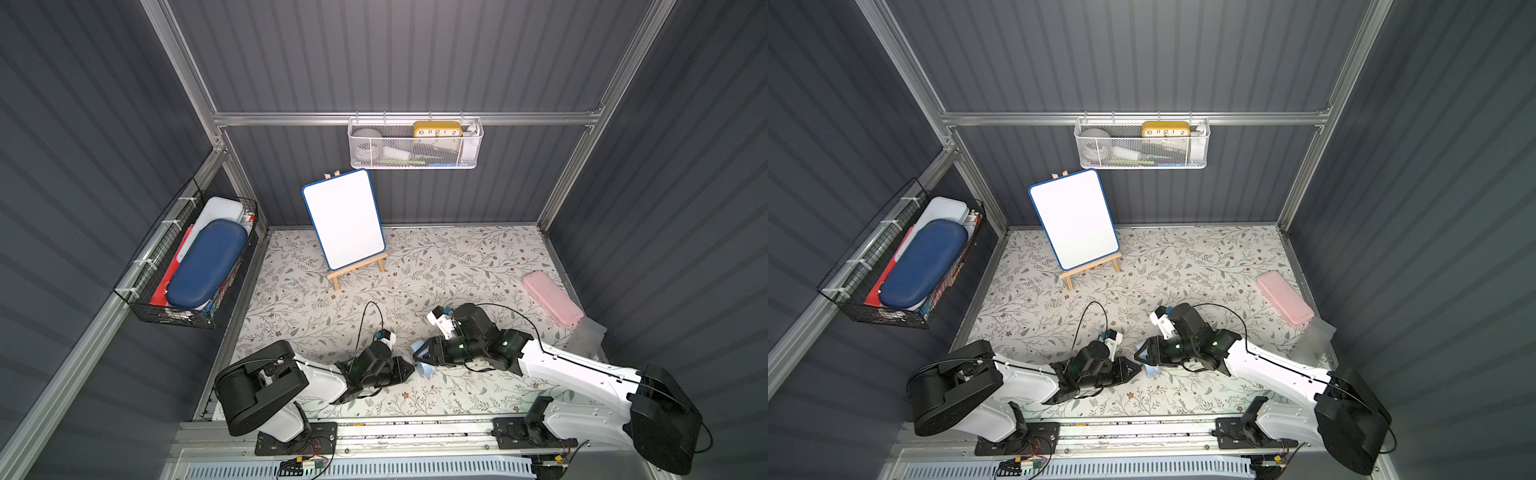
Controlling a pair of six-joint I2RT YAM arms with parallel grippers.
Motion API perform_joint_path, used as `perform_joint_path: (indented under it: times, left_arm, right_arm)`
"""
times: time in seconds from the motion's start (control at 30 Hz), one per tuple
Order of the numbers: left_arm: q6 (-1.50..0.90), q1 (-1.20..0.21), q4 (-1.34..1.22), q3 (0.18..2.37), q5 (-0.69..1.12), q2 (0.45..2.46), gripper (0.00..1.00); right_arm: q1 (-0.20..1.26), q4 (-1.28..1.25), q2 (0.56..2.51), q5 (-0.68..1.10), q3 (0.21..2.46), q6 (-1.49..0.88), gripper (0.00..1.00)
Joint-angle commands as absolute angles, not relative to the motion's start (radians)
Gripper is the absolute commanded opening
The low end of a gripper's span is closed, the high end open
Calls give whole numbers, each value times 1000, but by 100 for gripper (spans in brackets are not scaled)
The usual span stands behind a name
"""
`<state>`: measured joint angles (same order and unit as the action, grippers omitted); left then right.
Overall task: Remove the battery from the alarm
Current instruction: Adjust the alarm at the center of the board.
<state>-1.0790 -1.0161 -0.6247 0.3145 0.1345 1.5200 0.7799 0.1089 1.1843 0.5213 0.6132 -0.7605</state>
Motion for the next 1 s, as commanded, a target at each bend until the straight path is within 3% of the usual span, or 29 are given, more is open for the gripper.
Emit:
perform_joint_path:
  times: [0.0, 0.63, 0.87, 0.97]
  left_arm:
    - [-1058, -1023, -438, 307, 149, 1514, 16]
    - [-1073, -1022, -369, 298, 124, 1451, 16]
    - [-1064, -1023, -372, 302, 124, 1470, 16]
    - [-1075, -1023, -394, 298, 131, 1465, 17]
  right_arm:
    - [776, 137, 1226, 458, 583, -745, 51]
    - [776, 119, 1218, 502, 604, -767, 51]
    - [779, 150, 1115, 584, 637, -803, 52]
    - [781, 241, 1060, 531, 675, -801, 52]
